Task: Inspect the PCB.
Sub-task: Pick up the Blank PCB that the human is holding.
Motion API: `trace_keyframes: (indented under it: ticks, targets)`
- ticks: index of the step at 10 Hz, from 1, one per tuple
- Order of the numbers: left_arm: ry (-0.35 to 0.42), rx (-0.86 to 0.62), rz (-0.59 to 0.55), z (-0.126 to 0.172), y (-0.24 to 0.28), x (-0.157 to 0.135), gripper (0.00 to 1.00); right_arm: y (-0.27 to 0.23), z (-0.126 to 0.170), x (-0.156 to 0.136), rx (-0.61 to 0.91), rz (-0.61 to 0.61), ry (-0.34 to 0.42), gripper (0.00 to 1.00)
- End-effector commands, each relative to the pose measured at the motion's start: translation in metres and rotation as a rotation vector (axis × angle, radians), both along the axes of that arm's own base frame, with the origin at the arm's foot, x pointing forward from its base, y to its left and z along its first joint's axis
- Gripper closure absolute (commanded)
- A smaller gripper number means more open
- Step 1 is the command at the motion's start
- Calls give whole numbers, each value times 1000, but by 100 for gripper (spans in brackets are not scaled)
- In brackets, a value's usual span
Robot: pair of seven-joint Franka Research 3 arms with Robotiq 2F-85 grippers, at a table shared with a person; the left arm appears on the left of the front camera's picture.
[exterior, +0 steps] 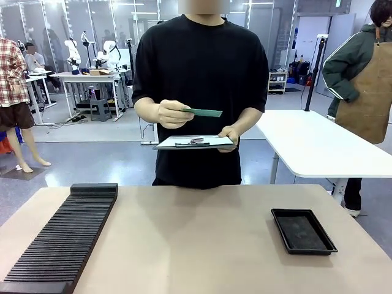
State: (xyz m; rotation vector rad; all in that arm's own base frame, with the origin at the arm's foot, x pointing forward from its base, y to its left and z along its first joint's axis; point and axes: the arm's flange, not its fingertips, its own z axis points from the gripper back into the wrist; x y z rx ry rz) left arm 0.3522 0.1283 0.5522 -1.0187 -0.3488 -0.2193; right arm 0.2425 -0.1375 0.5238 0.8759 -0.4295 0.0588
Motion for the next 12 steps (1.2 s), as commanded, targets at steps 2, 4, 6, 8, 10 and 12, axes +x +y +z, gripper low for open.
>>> trace_keyframes:
  ticks: [2,4,6,8,10,12]
  targets:
    - [-61,135,71,20,-3,-40,0,-1,1,0,9,10,-20,0]
    - [-16,161,103,23,-1,-55,0,-1,1,0,9,10,-20,0]
    - [-45,154,118,20,4,-52,0,-1,1,0,9,10,-20,0]
    - [-40,153,82,29,5,-55,0,-1,1,0,9,10,-20,0]
    - [-40,153,82,29,5,-55,0,-1,1,0,9,10,-20,0]
    - [-40,153,82,29,5,-55,0,-1,1,0,9,10,-20,0]
